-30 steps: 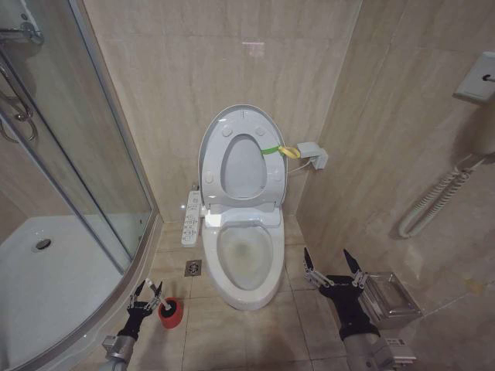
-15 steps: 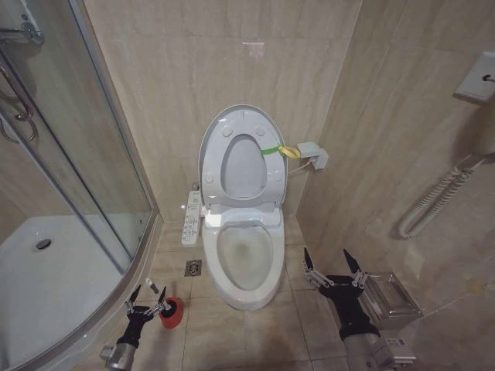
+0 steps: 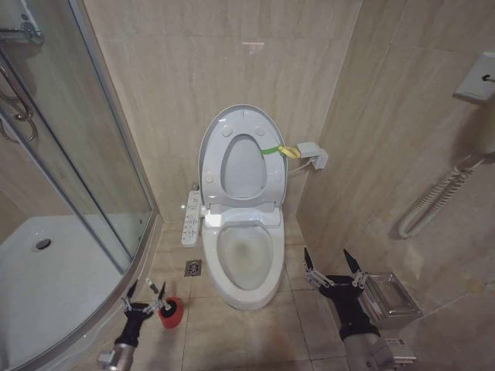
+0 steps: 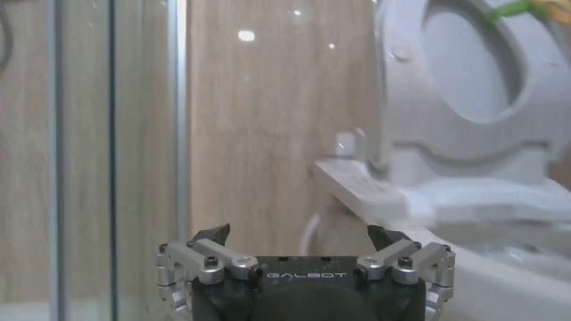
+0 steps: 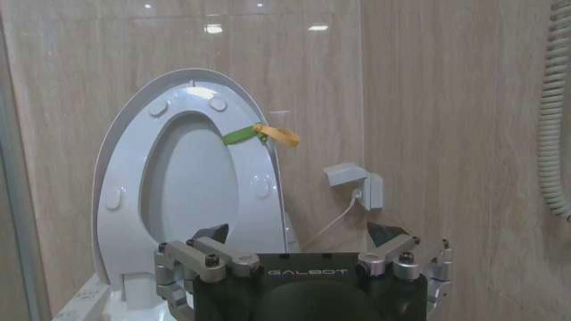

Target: Open the toilet lid, clean the toilet bowl with a toilet brush, close the toilet lid, and flush.

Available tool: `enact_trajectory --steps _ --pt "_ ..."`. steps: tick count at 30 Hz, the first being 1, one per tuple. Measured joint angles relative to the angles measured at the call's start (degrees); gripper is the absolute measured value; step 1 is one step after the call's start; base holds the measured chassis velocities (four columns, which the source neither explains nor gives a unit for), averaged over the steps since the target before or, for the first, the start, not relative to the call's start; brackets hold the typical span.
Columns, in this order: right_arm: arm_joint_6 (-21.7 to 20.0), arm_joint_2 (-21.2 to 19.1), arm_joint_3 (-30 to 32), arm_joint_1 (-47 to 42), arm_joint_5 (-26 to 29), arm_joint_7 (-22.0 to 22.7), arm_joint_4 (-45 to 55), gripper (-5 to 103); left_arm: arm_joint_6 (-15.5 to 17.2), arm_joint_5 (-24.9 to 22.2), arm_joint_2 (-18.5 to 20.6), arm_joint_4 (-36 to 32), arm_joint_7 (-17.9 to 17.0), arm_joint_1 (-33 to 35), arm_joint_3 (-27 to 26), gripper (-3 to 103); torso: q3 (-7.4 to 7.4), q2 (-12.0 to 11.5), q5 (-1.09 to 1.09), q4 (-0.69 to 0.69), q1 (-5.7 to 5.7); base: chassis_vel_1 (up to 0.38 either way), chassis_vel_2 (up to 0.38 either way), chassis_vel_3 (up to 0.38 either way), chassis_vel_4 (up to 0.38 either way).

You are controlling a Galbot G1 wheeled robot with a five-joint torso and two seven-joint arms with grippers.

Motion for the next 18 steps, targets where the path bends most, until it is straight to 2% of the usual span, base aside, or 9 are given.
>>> enact_trajectory --steps 5,6,8,11,12,15,18 --pt "0.00 0.00 0.00 0.00 0.00 0.00 0.00 100 6.97 -5.38 3.60 -7.19 -3.88 -3.71 1.93 100 0.00 0.00 0.01 -0.02 0.01 0.000 0.000 0.000 0.000" --pt "0.00 0.00 0.00 0.00 0.00 0.00 0.00 100 6.97 -5.38 3.60 -7.19 -3.88 -3.71 1.93 100 0.00 0.00 0.01 -0.02 0.01 0.000 0.000 0.000 0.000" --pt "0.00 0.00 0.00 0.00 0.00 0.00 0.00 100 10.46 -7.19 4.54 -11.72 -5.90 -4.55 2.89 100 0.00 0.00 0.02 -0.03 0.01 0.000 0.000 0.000 0.000" --pt "0.00 0.00 0.00 0.00 0.00 0.00 0.00 100 14.73 -6.94 4.77 -18.23 -7.88 -3.61 3.51 100 0.00 0.00 0.01 -0.02 0.01 0.000 0.000 0.000 0.000" --pt "0.00 0.00 0.00 0.00 0.00 0.00 0.00 100 14.73 -6.94 4.77 -18.23 -7.88 -3.61 3.51 100 0.00 0.00 0.01 -0.02 0.01 0.000 0.000 0.000 0.000" --pt "0.00 0.00 0.00 0.00 0.00 0.00 0.00 100 17.98 -5.71 4.82 -24.59 -9.97 -0.48 3.68 100 0.00 0.00 0.00 0.01 0.01 0.000 0.000 0.000 0.000" --pt "0.00 0.00 0.00 0.00 0.00 0.00 0.00 100 19.57 -4.99 5.39 -28.23 -11.53 1.50 3.59 100 0.00 0.00 0.00 0.00 0.01 0.000 0.000 0.000 0.000"
